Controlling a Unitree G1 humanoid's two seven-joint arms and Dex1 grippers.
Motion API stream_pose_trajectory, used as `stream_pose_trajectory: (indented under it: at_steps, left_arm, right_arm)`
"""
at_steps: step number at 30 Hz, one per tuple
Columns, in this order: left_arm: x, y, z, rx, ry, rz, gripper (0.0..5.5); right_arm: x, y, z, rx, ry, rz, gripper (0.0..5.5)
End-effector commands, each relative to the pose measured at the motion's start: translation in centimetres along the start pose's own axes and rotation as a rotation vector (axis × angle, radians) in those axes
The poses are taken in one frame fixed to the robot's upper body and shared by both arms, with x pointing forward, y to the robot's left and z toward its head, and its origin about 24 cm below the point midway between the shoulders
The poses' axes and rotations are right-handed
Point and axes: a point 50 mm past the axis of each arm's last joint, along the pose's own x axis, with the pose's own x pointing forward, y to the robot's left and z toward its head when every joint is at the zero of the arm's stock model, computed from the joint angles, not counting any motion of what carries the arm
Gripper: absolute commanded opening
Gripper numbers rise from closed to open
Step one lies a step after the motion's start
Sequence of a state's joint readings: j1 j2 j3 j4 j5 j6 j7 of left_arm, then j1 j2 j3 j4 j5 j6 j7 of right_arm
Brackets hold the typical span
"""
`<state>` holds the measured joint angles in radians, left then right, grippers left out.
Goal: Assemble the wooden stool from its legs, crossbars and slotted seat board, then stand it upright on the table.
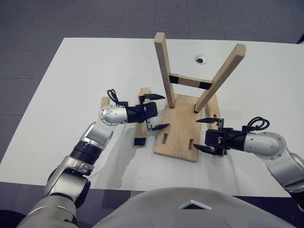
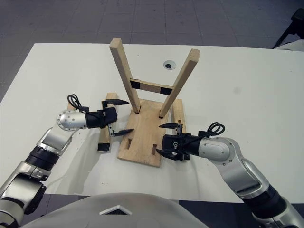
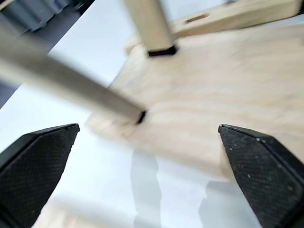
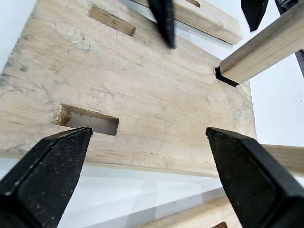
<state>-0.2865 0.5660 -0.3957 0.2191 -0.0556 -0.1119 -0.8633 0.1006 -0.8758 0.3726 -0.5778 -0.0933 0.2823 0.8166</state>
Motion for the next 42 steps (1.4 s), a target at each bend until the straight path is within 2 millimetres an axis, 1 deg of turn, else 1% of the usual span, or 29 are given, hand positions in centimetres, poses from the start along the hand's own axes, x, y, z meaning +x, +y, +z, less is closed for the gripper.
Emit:
stream_pose_trajectory:
  at_steps: [1, 6, 10, 12, 14, 16, 20, 22, 24, 26, 28, 31, 33, 36, 38, 42]
  left_arm:
    - [-1.0, -1.7, -2.2, -0.049, 0.132, -0.059, 5.50]
    - [-2.0, -2.1, -0.3, -0.059, 0.068, -0.086, 5.50]
    - [-3.4, -2.8, 0.6, -0.027, 0.074, -0.147, 5.50]
    - [-4.2, -2.0, 1.3, -0.038, 0.050, -0.113, 5.50]
    - [-4.8, -1.0, 1.9, -0.051, 0.023, -0.061, 5.50]
    - [-5.0, -0.4, 2.1, -0.067, 0.016, -0.020, 5.50]
    - [-4.8, -0.5, 1.6, -0.070, 0.030, -0.012, 5.50]
    - [-4.7, -0.4, 1.4, -0.067, 0.039, 0.003, 5.50]
    - [-5.4, 0.2, 0.9, -0.078, 0.054, 0.030, 5.50]
    - [-7.2, 1.2, 0.2, -0.152, 0.067, 0.141, 5.50]
    - [-9.2, 1.7, -0.2, -0.250, 0.080, 0.277, 5.50]
    - [-10.8, 1.2, 0.0, -0.409, 0.091, 0.435, 5.50]
    - [-11.2, 0.5, 0.4, -0.514, 0.092, 0.514, 5.50]
    - [-11.0, -0.1, 0.4, -0.698, 0.113, 0.695, 5.50]
    - [-10.7, -0.3, 0.3, -0.749, 0.147, 0.790, 5.50]
    - [-10.2, -1.1, -0.2, -0.770, 0.266, 0.992, 5.50]
  right_arm:
    - [-0.7, 0.4, -2.9, 0.075, 0.172, 0.032, 4.43]
    - [-1.6, -1.2, -2.7, 0.074, 0.170, -0.038, 4.43]
    - [-2.5, -2.0, -1.7, 0.105, 0.114, -0.065, 4.43]
    - [-3.1, -2.4, -0.6, 0.139, 0.049, -0.077, 4.43]
    - [-3.5, -2.5, 0.1, 0.164, 0.011, -0.080, 4.43]
    - [-3.6, -2.2, 0.3, 0.176, 0.004, -0.070, 4.43]
    - [-3.5, -1.7, 0.3, 0.188, 0.001, -0.051, 4.43]
    - [-3.8, -1.6, 0.6, 0.200, -0.018, -0.044, 4.43]
    - [-4.2, -1.2, 1.3, 0.226, -0.066, -0.012, 4.43]
    - [-4.8, -1.2, 1.9, 0.253, -0.114, -0.030, 4.43]
    - [-5.5, -1.2, 2.3, 0.283, -0.143, -0.097, 4.43]
    - [-6.5, -0.9, 2.6, 0.325, -0.175, -0.186, 4.43]
    - [-7.0, -0.6, 2.9, 0.354, -0.199, -0.230, 4.43]
    - [-7.2, 0.0, 3.7, 0.395, -0.250, -0.297, 4.43]
    - [-7.1, 0.4, 4.1, 0.411, -0.271, -0.313, 4.43]
    - [-6.7, 1.0, 4.9, 0.425, -0.312, -0.326, 4.43]
